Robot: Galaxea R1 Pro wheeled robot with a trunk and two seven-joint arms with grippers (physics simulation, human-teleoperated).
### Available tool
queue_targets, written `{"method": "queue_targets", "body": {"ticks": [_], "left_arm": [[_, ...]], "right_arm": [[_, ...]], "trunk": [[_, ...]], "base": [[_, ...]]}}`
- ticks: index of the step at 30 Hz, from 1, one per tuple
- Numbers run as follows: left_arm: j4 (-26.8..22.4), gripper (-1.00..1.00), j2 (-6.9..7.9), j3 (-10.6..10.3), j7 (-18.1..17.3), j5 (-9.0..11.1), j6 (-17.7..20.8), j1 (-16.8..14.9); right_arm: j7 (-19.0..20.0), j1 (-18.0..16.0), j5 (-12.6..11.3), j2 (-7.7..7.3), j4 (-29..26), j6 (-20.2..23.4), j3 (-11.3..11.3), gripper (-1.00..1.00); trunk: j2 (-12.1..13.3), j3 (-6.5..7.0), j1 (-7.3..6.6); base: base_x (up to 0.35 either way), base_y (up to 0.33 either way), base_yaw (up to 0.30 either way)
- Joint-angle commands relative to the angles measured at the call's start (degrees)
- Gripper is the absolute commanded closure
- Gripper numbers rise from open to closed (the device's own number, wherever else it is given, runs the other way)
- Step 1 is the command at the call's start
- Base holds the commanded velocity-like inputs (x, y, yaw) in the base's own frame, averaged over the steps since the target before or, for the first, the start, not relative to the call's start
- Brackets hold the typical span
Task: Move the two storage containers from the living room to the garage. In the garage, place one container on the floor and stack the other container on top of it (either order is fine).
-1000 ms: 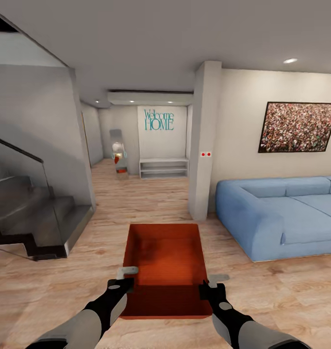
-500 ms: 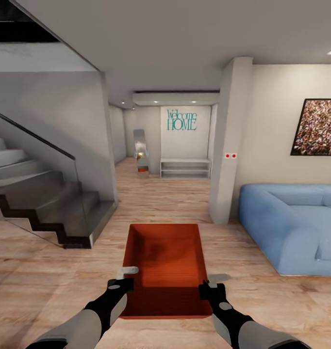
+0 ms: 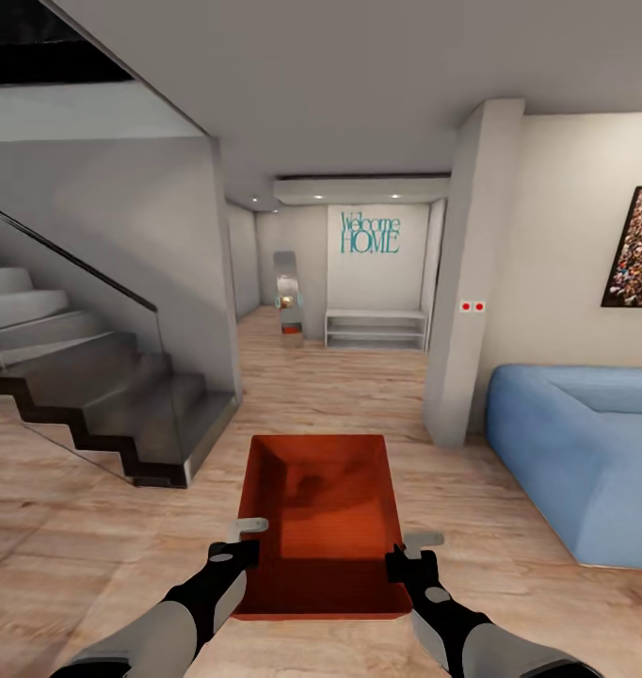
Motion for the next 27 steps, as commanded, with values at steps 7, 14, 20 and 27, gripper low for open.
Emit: {"method": "queue_targets", "body": {"ticks": [7,14,20,27], "left_arm": [[0.09,1.0,0.07,1.56,0.5,-0.3,0.29,0.0],[0.09,1.0,0.07,1.56,0.5,-0.3,0.3,0.0],[0.09,1.0,0.07,1.56,0.5,-0.3,0.3,0.0],[0.09,1.0,0.07,1.56,0.5,-0.3,0.3,0.0]], "right_arm": [[-0.92,-0.12,-1.0,0.01,-0.11,-1.88,-3.93,1.0],[-0.92,-0.12,-1.01,0.0,-0.11,-1.84,-3.92,1.0],[-0.92,-0.12,-1.05,-0.05,-0.11,-1.84,-3.92,1.0],[-0.92,-0.12,-1.08,-0.07,-0.11,-1.84,-3.92,1.0]], "trunk": [[-0.07,-0.09,0.04],[-0.07,-0.09,0.04],[-0.07,-0.09,0.04],[-0.07,-0.09,0.04]], "base": [[0.32,0.0,0.0],[0.32,0.0,0.0],[0.32,0.0,0.0],[0.32,0.0,0.0]]}}
